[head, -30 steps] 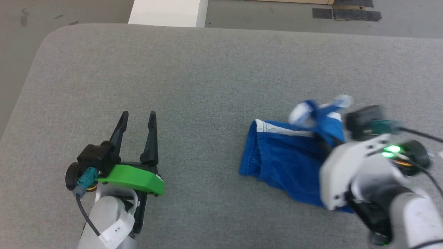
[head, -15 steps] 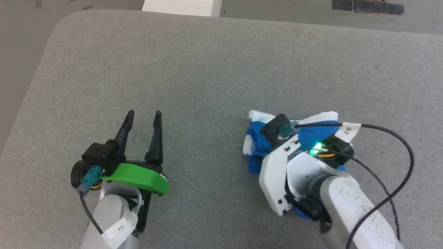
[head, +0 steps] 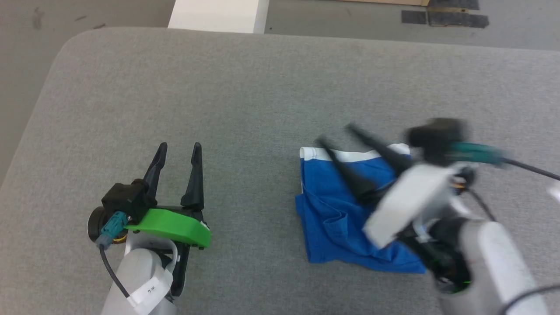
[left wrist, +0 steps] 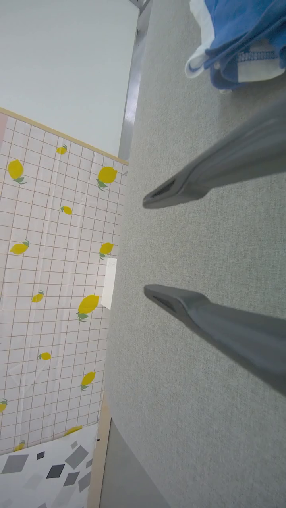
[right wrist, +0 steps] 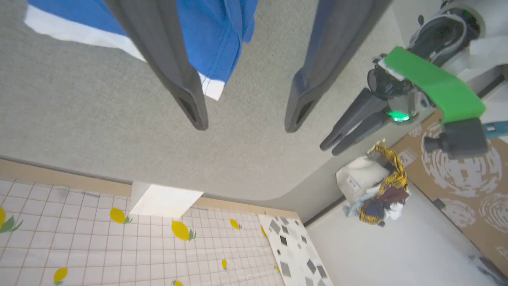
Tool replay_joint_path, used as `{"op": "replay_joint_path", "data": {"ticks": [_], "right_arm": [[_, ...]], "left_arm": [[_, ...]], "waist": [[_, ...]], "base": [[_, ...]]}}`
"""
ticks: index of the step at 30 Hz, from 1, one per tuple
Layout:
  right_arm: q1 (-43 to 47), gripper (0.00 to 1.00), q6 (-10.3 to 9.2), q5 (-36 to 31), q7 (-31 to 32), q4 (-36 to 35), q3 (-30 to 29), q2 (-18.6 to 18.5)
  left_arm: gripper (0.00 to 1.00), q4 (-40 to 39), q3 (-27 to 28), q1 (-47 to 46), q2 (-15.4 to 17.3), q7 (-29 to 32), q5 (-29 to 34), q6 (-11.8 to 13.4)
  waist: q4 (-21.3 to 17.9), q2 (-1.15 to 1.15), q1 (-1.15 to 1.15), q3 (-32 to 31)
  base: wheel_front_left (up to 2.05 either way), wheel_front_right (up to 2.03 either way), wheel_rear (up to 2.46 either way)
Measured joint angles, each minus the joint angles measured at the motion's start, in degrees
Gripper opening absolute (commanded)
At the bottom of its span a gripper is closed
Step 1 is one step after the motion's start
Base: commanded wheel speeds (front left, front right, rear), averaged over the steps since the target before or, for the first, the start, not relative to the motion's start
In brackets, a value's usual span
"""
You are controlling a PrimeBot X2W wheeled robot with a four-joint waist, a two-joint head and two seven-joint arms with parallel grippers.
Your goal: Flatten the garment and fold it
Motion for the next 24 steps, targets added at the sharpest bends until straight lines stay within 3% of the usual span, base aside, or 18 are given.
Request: {"op": "replay_joint_path", "data": {"ticks": [5,8,13,24], "right_arm": [[5.36,1.00,0.00,4.38,-12.93,-1.26,-10.55,0.03],[8.67,1.00,-0.01,4.07,-15.75,1.88,-15.74,-0.02],[11.94,1.00,-0.01,3.52,-14.74,8.91,-19.03,-0.09],[11.95,1.00,-0.01,6.06,-5.50,19.25,-14.80,-0.03]], "left_arm": [[1.00,-0.09,0.01,0.53,0.04,0.00,0.00,0.00],[1.00,-0.22,0.01,0.76,0.07,0.00,0.00,0.00],[1.00,-0.48,0.19,0.80,0.09,0.00,0.01,0.00],[1.00,-0.34,-0.30,0.78,0.19,0.00,-0.01,0.00]], "waist": [[-1.52,0.00,0.00,-1.09],[-2.45,0.00,0.00,-1.42],[-3.33,0.00,0.00,-1.27],[-2.60,0.00,0.00,-0.53]], "base": [[0.00,0.00,0.00],[0.00,0.00,0.00],[0.00,0.00,0.00],[0.00,0.00,0.00]]}}
